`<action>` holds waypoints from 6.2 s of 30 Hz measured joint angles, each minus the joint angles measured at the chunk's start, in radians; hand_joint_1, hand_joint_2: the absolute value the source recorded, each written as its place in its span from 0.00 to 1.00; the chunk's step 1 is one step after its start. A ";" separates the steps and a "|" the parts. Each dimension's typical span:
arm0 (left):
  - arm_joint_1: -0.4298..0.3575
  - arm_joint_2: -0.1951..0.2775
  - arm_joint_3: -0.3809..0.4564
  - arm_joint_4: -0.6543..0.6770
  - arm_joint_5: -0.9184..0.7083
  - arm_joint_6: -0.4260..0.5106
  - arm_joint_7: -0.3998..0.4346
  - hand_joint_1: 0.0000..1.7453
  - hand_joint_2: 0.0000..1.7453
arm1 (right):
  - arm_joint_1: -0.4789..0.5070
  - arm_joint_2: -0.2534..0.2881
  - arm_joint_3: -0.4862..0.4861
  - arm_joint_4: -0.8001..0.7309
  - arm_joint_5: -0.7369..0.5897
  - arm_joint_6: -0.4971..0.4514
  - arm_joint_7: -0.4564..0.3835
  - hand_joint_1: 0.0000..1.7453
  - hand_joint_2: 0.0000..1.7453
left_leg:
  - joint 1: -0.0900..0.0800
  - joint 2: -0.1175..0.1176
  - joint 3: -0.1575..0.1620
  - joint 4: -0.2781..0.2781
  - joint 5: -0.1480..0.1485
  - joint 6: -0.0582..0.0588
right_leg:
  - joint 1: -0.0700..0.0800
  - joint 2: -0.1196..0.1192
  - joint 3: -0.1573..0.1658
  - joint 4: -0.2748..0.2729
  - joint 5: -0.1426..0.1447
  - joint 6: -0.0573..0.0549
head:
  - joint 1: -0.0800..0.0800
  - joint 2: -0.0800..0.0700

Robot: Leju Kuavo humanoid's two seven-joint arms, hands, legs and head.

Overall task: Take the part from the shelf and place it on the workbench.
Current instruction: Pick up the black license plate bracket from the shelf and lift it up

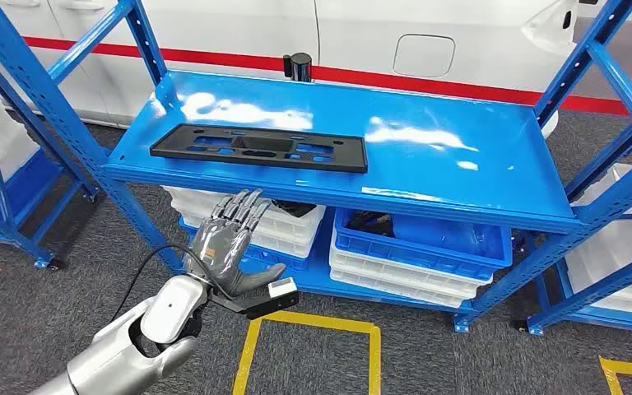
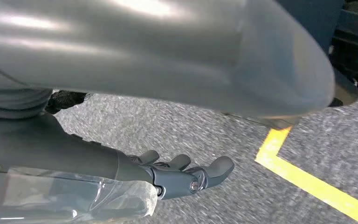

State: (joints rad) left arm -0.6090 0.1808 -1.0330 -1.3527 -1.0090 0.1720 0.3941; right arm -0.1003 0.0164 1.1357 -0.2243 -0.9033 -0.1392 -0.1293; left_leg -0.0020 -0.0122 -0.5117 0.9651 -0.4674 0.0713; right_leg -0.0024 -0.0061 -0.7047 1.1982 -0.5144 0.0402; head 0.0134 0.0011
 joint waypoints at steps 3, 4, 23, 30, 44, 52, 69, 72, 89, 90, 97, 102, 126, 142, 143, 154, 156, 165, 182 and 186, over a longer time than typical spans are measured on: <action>-0.001 0.000 0.000 0.000 0.000 0.000 0.000 0.00 0.00 | -0.001 -0.002 0.000 0.001 0.000 0.000 0.000 0.00 0.00 | -0.003 -0.002 0.021 -0.002 -0.018 -0.002 | 0.011 0.000 0.049 -0.150 0.094 -0.026 | -0.001 0.000; -0.001 0.000 -0.001 0.000 0.000 -0.001 0.000 0.00 0.00 | -0.001 -0.004 0.000 0.002 0.000 0.000 0.000 0.00 0.00 | -0.002 -0.004 0.027 -0.004 -0.026 -0.006 | 0.017 0.001 0.065 -0.194 0.108 -0.035 | -0.001 0.000; 0.002 -0.002 -0.001 0.000 0.000 -0.013 0.001 0.00 0.00 | -0.004 0.000 0.000 0.003 -0.001 0.003 -0.012 0.00 0.00 | 0.027 0.011 -0.097 0.009 0.078 -0.050 | -0.015 0.009 0.224 -0.240 0.011 0.008 | -0.003 0.000; 0.003 -0.003 -0.003 0.000 -0.005 -0.017 0.002 0.00 0.00 | -0.002 0.000 0.000 0.003 0.002 0.003 -0.013 0.00 0.00 | 0.023 0.005 -0.033 0.000 0.030 -0.026 | -0.017 0.008 0.007 0.055 -0.080 0.017 | 0.000 0.000; 0.010 -0.006 -0.005 -0.033 -0.018 -0.067 0.025 0.00 0.00 | -0.004 -0.002 0.000 0.005 -0.007 0.010 -0.015 0.00 0.00 | 0.018 0.004 -0.153 0.293 -0.115 -0.069 | 0.004 0.010 0.112 -0.227 0.094 -0.053 | -0.001 0.000; 0.015 -0.010 -0.007 -0.032 0.024 -0.049 -0.017 0.00 0.00 | -0.004 0.001 0.000 0.005 -0.009 0.017 -0.001 0.00 0.00 | -0.005 0.005 -0.098 0.003 0.086 -0.034 | 0.015 0.017 0.176 -0.230 0.042 -0.043 | -0.001 0.000; -0.003 -0.031 -0.005 -0.020 0.184 -0.092 -0.057 0.00 1.00 | -0.004 0.003 0.000 0.005 -0.008 0.017 -0.011 0.00 0.00 | 0.028 0.001 -0.025 -0.026 0.040 -0.069 | -0.020 0.022 0.113 -0.228 0.092 0.001 | 0.000 0.000; -0.004 -0.031 -0.005 -0.018 0.187 -0.094 -0.054 0.00 1.00 | -0.005 0.002 0.000 0.005 -0.008 0.017 -0.011 0.00 0.00 | 0.032 0.005 -0.055 0.043 -0.002 -0.078 | -0.020 0.021 0.118 -0.230 0.090 -0.022 | -0.001 0.000; -0.016 -0.030 -0.010 -0.008 0.220 -0.098 -0.048 0.00 1.00 | -0.005 0.005 0.000 0.005 -0.006 0.018 -0.015 0.00 0.00 | 0.008 0.020 -0.042 -0.030 0.067 -0.024 | 0.005 0.019 0.067 -0.059 -0.028 -0.010 | 0.001 0.000; -0.016 -0.030 -0.011 -0.008 0.224 -0.099 -0.048 0.00 1.00 | -0.004 0.005 0.000 0.005 -0.006 0.018 -0.015 0.00 0.00 | 0.009 0.020 -0.041 -0.030 0.067 -0.025 | 0.001 0.019 0.030 0.011 -0.054 -0.006 | 0.002 0.000; -0.020 -0.029 -0.012 -0.008 0.232 -0.103 -0.046 0.00 1.00 | -0.004 0.005 0.000 0.005 -0.007 0.019 -0.017 0.00 0.00 | 0.021 0.011 -0.037 -0.015 0.049 -0.058 | -0.027 0.021 0.116 -0.206 0.080 0.019 | 0.002 0.000; -0.029 -0.028 -0.010 -0.006 0.238 -0.103 -0.043 0.00 1.00 | -0.004 0.005 0.000 0.005 -0.008 0.020 -0.018 0.00 0.00 | 0.026 0.009 -0.056 0.025 0.021 -0.073 | -0.021 0.025 0.116 -0.213 0.080 -0.017 | 0.000 0.000; -0.063 -0.024 -0.003 0.027 0.210 -0.100 -0.010 0.00 1.00 | -0.005 0.001 0.000 0.006 -0.017 0.017 -0.022 0.00 0.00 | -0.004 0.013 -0.020 -0.050 0.067 -0.014 | -0.010 0.009 0.102 -0.184 0.081 0.012 | 0.003 0.000; -0.128 -0.006 -0.001 -0.079 0.054 -0.087 0.047 0.00 1.00 | -0.006 -0.002 0.000 0.006 -0.035 0.012 -0.028 0.00 0.00 | 0.014 0.011 -0.060 0.020 0.045 -0.066 | -0.011 0.016 0.146 -0.262 0.097 -0.018 | -0.006 0.000; -0.131 -0.006 -0.001 -0.091 0.048 -0.086 0.048 0.00 1.00 | -0.006 -0.002 0.000 0.006 -0.036 0.012 -0.028 0.00 0.00 | 0.013 0.010 -0.043 -0.017 0.056 -0.062 | -0.009 0.016 0.146 -0.262 0.096 -0.013 | -0.005 0.000; -0.113 0.000 -0.004 -0.196 0.116 -0.078 0.004 0.00 1.00 | -0.003 -0.002 0.000 0.006 -0.042 0.010 -0.027 0.00 0.00 | -0.004 0.008 -0.030 -0.032 0.056 -0.014 | -0.014 0.013 0.007 0.027 -0.017 0.007 | 0.000 0.000; -0.104 -0.001 -0.005 -0.215 0.157 -0.079 -0.018 0.00 1.00 | -0.004 -0.002 0.000 0.007 -0.042 0.010 -0.027 0.00 0.00 | -0.007 0.007 -0.023 -0.032 0.051 -0.013 | -0.010 0.012 0.070 -0.110 0.054 -0.004 | 0.000 0.000; -0.061 -0.002 -0.030 -0.292 0.324 -0.106 -0.102 0.00 1.00 | -0.007 -0.002 0.000 0.007 -0.043 0.010 -0.028 0.00 0.00 | -0.004 0.008 -0.095 0.130 -0.049 -0.053 | -0.011 0.012 0.138 -0.252 0.093 -0.024 | -0.005 0.000; 0.041 0.001 -0.062 -0.335 0.534 -0.132 -0.195 0.00 1.00 | -0.005 -0.003 0.000 0.007 -0.036 0.017 -0.028 0.00 0.00 | 0.002 0.007 -0.039 -0.017 0.051 -0.017 | -0.013 0.014 0.021 0.027 -0.057 0.011 | -0.002 0.000; 0.071 0.008 -0.063 -0.335 0.517 -0.131 -0.189 0.00 1.00 | -0.004 -0.003 0.001 0.007 -0.036 0.017 -0.028 0.00 0.00 | -0.007 0.005 -0.035 -0.017 0.050 -0.015 | -0.006 0.014 0.067 -0.064 0.018 -0.007 | -0.002 0.000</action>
State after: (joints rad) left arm -0.5381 0.1885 -1.0964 -1.6880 -0.4922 0.0407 0.2052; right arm -0.1046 0.0134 1.1364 -0.2171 -0.9391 -0.1219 -0.1572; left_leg -0.0086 -0.0073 -0.5472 0.9485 -0.4178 0.0558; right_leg -0.0085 0.0074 -0.6377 1.1344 -0.4966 0.0329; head 0.0112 0.0008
